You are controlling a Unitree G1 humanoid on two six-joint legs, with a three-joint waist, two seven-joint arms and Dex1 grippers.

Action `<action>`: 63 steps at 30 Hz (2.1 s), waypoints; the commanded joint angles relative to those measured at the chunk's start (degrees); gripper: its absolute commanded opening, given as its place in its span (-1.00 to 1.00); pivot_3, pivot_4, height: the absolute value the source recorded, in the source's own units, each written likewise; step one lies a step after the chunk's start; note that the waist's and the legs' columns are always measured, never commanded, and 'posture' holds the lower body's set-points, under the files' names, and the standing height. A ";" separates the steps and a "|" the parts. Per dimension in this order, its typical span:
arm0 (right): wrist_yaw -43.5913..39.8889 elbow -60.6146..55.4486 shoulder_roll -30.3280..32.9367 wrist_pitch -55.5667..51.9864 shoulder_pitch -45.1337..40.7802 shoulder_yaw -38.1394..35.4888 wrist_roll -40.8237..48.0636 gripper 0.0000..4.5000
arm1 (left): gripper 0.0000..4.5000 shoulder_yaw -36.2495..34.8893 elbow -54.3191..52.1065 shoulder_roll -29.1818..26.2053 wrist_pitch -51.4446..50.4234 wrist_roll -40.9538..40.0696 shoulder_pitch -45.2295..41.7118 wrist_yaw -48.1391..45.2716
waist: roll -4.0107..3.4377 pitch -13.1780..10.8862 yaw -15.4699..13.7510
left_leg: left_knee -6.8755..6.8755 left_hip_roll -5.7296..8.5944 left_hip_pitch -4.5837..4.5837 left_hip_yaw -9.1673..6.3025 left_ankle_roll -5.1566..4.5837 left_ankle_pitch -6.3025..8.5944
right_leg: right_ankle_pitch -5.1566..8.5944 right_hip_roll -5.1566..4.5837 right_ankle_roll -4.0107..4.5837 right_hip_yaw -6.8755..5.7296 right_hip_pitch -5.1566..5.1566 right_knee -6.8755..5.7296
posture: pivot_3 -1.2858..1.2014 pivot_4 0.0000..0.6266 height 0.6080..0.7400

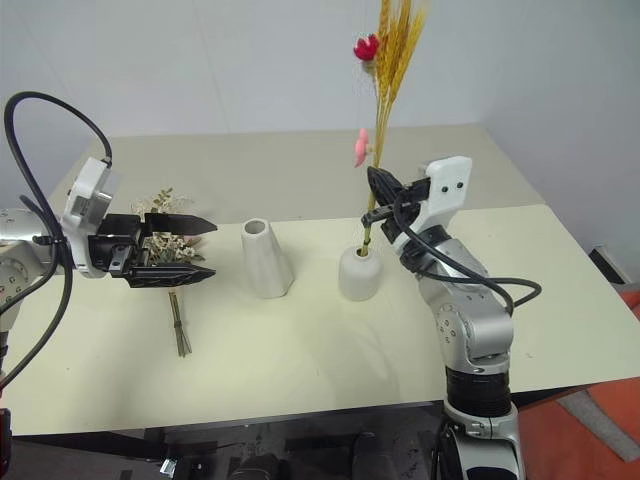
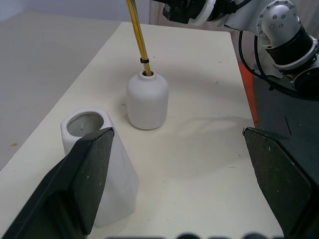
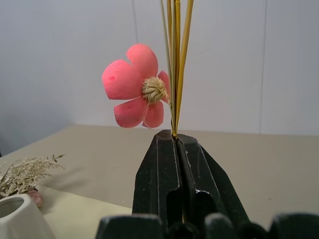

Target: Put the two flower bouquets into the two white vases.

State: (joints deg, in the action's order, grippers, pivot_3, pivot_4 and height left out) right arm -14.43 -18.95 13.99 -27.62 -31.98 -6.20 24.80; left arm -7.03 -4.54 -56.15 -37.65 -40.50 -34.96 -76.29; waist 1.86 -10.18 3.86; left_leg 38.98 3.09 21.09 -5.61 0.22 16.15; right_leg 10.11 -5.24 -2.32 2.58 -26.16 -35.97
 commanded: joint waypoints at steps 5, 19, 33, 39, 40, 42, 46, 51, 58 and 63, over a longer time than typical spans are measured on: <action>-0.30 -2.27 -0.99 2.87 2.64 1.62 -1.49 -0.99 | 1.00 -1.60 -0.97 -0.35 0.41 -0.18 -0.44 0.41 | 0.00 0.00 0.02 | 0.00 0.00 0.00 0.00 0.00 0.00 | 0.00 0.00 0.00 0.00 0.01 0.00 | 0.03 -0.52 1.00; -0.04 -1.55 -1.90 4.01 0.20 3.21 -2.79 -0.99 | 1.00 -1.32 -0.91 -0.11 0.45 -0.12 -0.50 0.52 | 0.00 0.00 0.08 | 0.00 0.00 -0.01 0.00 0.00 0.00 | 0.00 0.00 0.00 0.00 0.00 0.00 | 0.03 -0.52 1.00; 0.02 -3.27 -1.39 2.92 2.57 2.81 -2.41 -0.99 | 1.00 -1.29 -0.94 -0.20 0.16 -0.17 -0.29 0.47 | 0.00 0.00 0.02 | 0.00 0.00 0.00 0.00 0.00 0.00 | 0.00 0.00 0.00 0.00 -0.01 0.00 | 0.03 -0.52 1.00; 0.40 -3.20 -1.60 3.02 3.34 3.01 -2.84 -0.99 | 1.00 -0.94 -0.78 -0.42 0.08 0.06 -0.55 0.18 | 0.00 0.00 0.01 | 0.00 0.00 0.00 0.00 0.00 0.00 | 0.00 0.00 0.00 0.00 -0.01 0.00 | 0.03 -0.52 1.00; 0.45 -2.93 -1.70 3.09 3.34 2.98 -2.83 -0.99 | 1.00 -0.94 -0.75 -0.43 0.08 0.08 -0.56 0.16 | 0.00 0.00 0.00 | 0.00 0.00 0.00 0.00 0.00 0.00 | 0.00 0.00 0.00 0.00 -0.01 0.00 | 0.03 -0.52 1.00; 1.03 -1.90 -2.17 3.58 3.45 2.81 -3.17 -0.89 | 1.00 -1.11 -0.95 -0.45 -0.08 -0.02 -0.42 0.35 | 0.00 0.00 0.03 | 0.00 0.00 0.00 0.00 0.00 0.00 | 0.00 0.00 0.00 0.00 -0.01 0.00 | 0.03 -0.52 1.00; 1.53 -2.03 -2.11 4.10 3.98 2.57 -4.09 -0.39 | 1.00 -2.02 -1.59 -0.60 -0.59 -0.37 0.42 1.32 | 0.00 0.00 0.02 | 0.00 0.00 0.00 0.00 0.00 0.00 | 0.00 0.00 0.00 0.00 -0.01 -0.01 | 0.03 -0.52 1.00; 0.29 -6.02 0.35 2.74 6.35 1.11 -3.33 0.39 | 1.00 -5.07 -2.55 -0.44 -1.32 -0.86 2.55 5.36 | 0.00 0.00 -0.07 | -0.01 0.00 0.01 -0.01 0.00 0.00 | 0.00 0.00 0.00 -0.01 -0.01 0.00 | 0.03 -0.52 1.00; -13.43 -13.20 18.52 -6.05 11.06 -7.67 7.65 0.99 | 1.00 -11.35 -5.58 -3.64 -12.42 -1.14 9.39 16.24 | 0.00 -0.01 -0.34 | 0.01 0.01 0.01 0.00 -0.01 0.00 | 0.01 -0.01 -0.01 -0.01 0.02 0.12 | 0.03 -0.52 1.00; -22.86 -10.09 28.41 -9.71 9.16 -10.95 14.89 0.99 | 1.00 -7.32 -7.90 -6.09 -21.82 3.40 9.41 27.17 | 0.03 -0.02 -0.43 | 0.00 -0.04 -0.21 0.02 -0.01 0.01 | 0.05 0.04 -0.02 -0.01 0.19 0.20 | 0.03 -0.52 1.00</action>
State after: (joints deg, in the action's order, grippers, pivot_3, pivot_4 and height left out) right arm -33.89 -28.73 40.60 -36.04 -21.81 -15.00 36.66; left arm -14.97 -10.53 -60.43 -56.89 -39.30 -24.77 -52.66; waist 1.88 -10.19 3.43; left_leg 38.99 3.02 20.83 -5.59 0.21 16.16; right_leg 10.16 -5.19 -2.34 2.57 -25.91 -35.79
